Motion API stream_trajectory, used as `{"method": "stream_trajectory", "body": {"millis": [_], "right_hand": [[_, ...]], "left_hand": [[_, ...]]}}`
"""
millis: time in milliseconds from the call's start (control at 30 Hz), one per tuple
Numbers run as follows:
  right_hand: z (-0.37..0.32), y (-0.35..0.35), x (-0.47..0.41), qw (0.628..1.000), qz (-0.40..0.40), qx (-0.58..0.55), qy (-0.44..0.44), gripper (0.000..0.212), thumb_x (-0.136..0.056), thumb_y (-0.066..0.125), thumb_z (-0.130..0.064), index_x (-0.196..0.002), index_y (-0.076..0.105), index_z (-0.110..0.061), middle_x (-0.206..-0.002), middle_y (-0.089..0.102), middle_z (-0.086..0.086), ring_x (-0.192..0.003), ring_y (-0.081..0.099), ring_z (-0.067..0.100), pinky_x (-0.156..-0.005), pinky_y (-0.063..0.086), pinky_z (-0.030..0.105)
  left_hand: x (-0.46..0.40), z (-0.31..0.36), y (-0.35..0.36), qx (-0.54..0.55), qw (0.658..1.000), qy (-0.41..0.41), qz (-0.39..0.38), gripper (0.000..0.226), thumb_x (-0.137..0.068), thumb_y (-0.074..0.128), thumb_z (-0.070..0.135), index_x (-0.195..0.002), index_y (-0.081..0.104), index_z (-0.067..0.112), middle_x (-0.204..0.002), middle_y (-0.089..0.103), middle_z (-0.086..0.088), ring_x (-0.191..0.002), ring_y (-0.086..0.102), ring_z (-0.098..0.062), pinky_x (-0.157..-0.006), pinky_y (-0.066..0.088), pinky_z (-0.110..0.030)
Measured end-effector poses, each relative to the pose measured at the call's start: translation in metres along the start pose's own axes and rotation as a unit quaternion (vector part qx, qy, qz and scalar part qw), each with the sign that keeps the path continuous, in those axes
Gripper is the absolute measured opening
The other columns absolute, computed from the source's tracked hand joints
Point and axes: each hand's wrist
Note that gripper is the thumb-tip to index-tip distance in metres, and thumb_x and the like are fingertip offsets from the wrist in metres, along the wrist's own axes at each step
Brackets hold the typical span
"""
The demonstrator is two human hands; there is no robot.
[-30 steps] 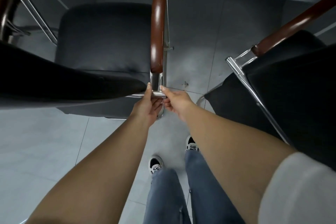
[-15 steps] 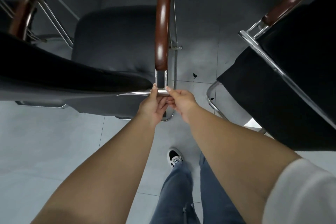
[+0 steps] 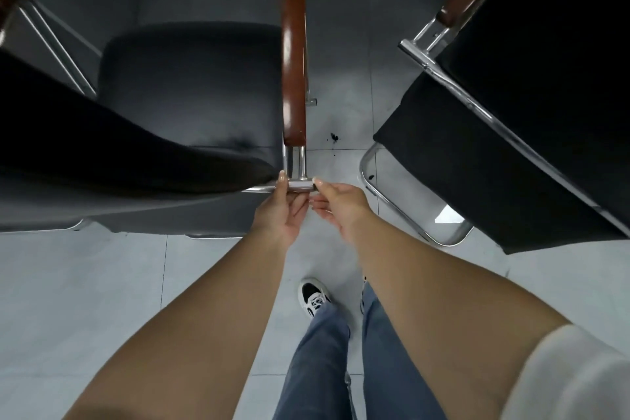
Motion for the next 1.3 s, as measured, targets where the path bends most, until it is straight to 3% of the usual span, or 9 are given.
{"method": "stream_trajectory", "body": {"millis": [167,300,433,533,667,833,1000,1167,1300], "right_hand": [[0.006,0.003,0.013,1.000,0.008,-0.013,0.003,0.023,-0.088,0.063,-0.027,-0.071,0.059,-0.012,-0.071,0.061,0.004,-0.066,0.058,0.011,-0.084,0.052,0.025],[0.006,0.006,0.035,0.999,-0.002,-0.048,-0.017,0.019,-0.090,0.061,-0.026,-0.075,0.061,-0.014,-0.076,0.063,0.004,-0.069,0.059,0.010,-0.083,0.050,0.024],[0.003,0.003,0.069,0.996,-0.017,-0.083,-0.039,0.016,-0.091,0.059,-0.025,-0.080,0.061,-0.014,-0.079,0.064,0.004,-0.070,0.059,0.010,-0.080,0.050,0.022],[0.004,0.001,0.093,0.993,-0.039,-0.094,-0.054,0.022,-0.091,0.058,-0.027,-0.099,0.063,-0.006,-0.090,0.065,0.007,-0.076,0.062,0.010,-0.084,0.049,0.022],[0.001,0.000,0.135,0.989,-0.068,-0.102,-0.080,0.033,-0.092,0.057,-0.022,-0.114,0.059,0.003,-0.100,0.064,0.011,-0.075,0.061,0.009,-0.087,0.047,0.022],[0.000,-0.006,0.174,0.986,-0.082,-0.081,-0.121,0.033,-0.091,0.058,-0.023,-0.114,0.059,0.001,-0.086,0.063,0.004,-0.076,0.060,0.008,-0.087,0.046,0.021],[0.021,-0.009,0.217,0.979,-0.134,-0.055,-0.145,0.028,-0.090,0.060,-0.026,-0.107,0.060,-0.005,-0.100,0.065,0.008,-0.094,0.062,0.016,-0.089,0.047,0.023],[0.030,0.001,0.259,0.973,-0.156,-0.030,-0.165,0.019,-0.087,0.063,-0.029,-0.089,0.062,-0.010,-0.093,0.066,0.006,-0.091,0.064,0.015,-0.083,0.048,0.021],[0.029,0.024,0.293,0.965,-0.182,0.012,-0.187,0.020,-0.086,0.064,-0.031,-0.089,0.063,-0.011,-0.089,0.067,0.002,-0.087,0.064,0.011,-0.080,0.049,0.020]], "left_hand": [[0.018,0.007,0.005,-0.040,0.998,-0.026,-0.051,0.045,-0.093,0.047,0.043,-0.105,0.056,0.000,-0.110,0.061,-0.018,-0.109,0.058,-0.024,-0.096,0.046,-0.030],[0.042,0.013,0.004,-0.065,0.997,-0.022,-0.035,0.026,-0.093,0.051,0.034,-0.092,0.057,0.009,-0.096,0.063,-0.010,-0.082,0.061,-0.014,-0.069,0.050,-0.020],[0.078,0.013,-0.002,-0.060,0.996,0.014,-0.061,0.020,-0.095,0.050,0.029,-0.094,0.057,0.011,-0.094,0.063,-0.005,-0.082,0.060,-0.012,-0.074,0.049,-0.021],[0.103,0.017,-0.004,-0.052,0.995,0.038,-0.075,0.019,-0.095,0.049,0.028,-0.090,0.057,0.012,-0.094,0.063,-0.005,-0.087,0.060,-0.013,-0.082,0.048,-0.022],[0.137,0.023,-0.010,-0.028,0.993,0.075,-0.090,0.028,-0.095,0.050,0.027,-0.111,0.054,0.005,-0.115,0.060,-0.011,-0.104,0.059,-0.020,-0.096,0.044,-0.029],[0.187,0.031,-0.018,-0.013,0.985,0.134,-0.109,0.029,-0.093,0.054,0.026,-0.116,0.052,0.008,-0.115,0.060,-0.011,-0.105,0.059,-0.019,-0.093,0.044,-0.028],[0.247,0.017,-0.042,-0.015,0.977,0.182,-0.113,0.031,-0.093,0.054,0.024,-0.117,0.055,0.005,-0.114,0.061,-0.013,-0.109,0.059,-0.022,-0.100,0.043,-0.030],[0.296,0.015,-0.071,-0.025,0.972,0.209,-0.109,0.029,-0.092,0.055,0.026,-0.113,0.057,0.006,-0.113,0.063,-0.011,-0.109,0.060,-0.021,-0.099,0.044,-0.030],[0.324,0.033,-0.098,-0.025,0.967,0.235,-0.100,0.027,-0.091,0.056,0.027,-0.111,0.059,0.008,-0.110,0.064,-0.008,-0.107,0.060,-0.020,-0.101,0.044,-0.031]]}}
Point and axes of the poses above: each hand's wrist, its own x-axis away from the middle knuckle, its own y-axis out of the palm, z = x × y
